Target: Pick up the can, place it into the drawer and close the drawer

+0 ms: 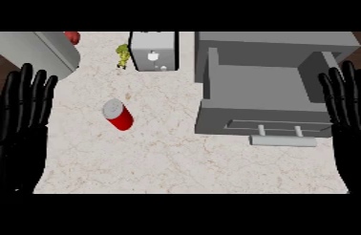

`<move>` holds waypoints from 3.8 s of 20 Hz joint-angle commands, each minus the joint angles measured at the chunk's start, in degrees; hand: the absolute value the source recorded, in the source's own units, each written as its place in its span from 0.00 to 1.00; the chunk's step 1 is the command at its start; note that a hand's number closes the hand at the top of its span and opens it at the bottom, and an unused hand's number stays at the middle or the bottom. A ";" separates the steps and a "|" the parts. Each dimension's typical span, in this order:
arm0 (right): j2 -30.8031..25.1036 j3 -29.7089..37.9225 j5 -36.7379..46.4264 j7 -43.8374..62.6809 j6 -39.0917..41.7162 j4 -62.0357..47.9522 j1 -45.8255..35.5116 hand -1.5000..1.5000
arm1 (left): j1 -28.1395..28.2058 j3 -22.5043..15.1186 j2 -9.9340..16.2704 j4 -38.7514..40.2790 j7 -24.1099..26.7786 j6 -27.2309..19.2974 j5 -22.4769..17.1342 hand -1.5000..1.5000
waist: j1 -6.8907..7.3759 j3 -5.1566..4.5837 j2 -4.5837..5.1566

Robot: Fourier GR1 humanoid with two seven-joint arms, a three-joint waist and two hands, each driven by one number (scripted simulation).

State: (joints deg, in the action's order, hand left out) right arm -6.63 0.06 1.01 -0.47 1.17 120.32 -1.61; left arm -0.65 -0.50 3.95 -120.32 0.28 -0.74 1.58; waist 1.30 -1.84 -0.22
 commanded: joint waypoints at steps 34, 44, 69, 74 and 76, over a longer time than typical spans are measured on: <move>3.10 6.53 -3.84 1.99 4.50 -0.80 18.00 0.00 | -10.88 6.89 16.53 27.46 -10.95 42.96 -29.21 0.00 | -1.61 1.84 0.19; 3.67 6.63 -1.64 4.45 4.22 -0.82 15.78 0.00 | -16.79 5.79 11.75 40.20 -3.13 43.04 -16.89 0.00 | -1.73 1.83 0.26; 5.15 8.14 -1.42 3.31 7.82 -0.50 16.54 0.00 | -23.10 5.88 14.86 74.45 32.82 40.10 7.58 0.00 | -1.95 1.81 0.31; 4.80 8.69 -1.78 4.26 8.22 -0.18 16.03 0.00 | -25.89 5.57 15.43 81.44 35.95 39.93 8.42 0.00 | -2.03 1.80 0.33; 3.91 10.64 -3.84 6.79 8.04 0.99 15.10 0.00 | -24.88 6.11 18.42 82.15 38.06 41.56 8.19 0.00 | -1.90 1.80 0.29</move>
State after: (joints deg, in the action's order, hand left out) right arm -2.79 10.45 -1.80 3.45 9.20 118.24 12.78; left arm -25.53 5.56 20.45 -41.20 32.20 36.22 9.09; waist -0.68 -0.04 0.15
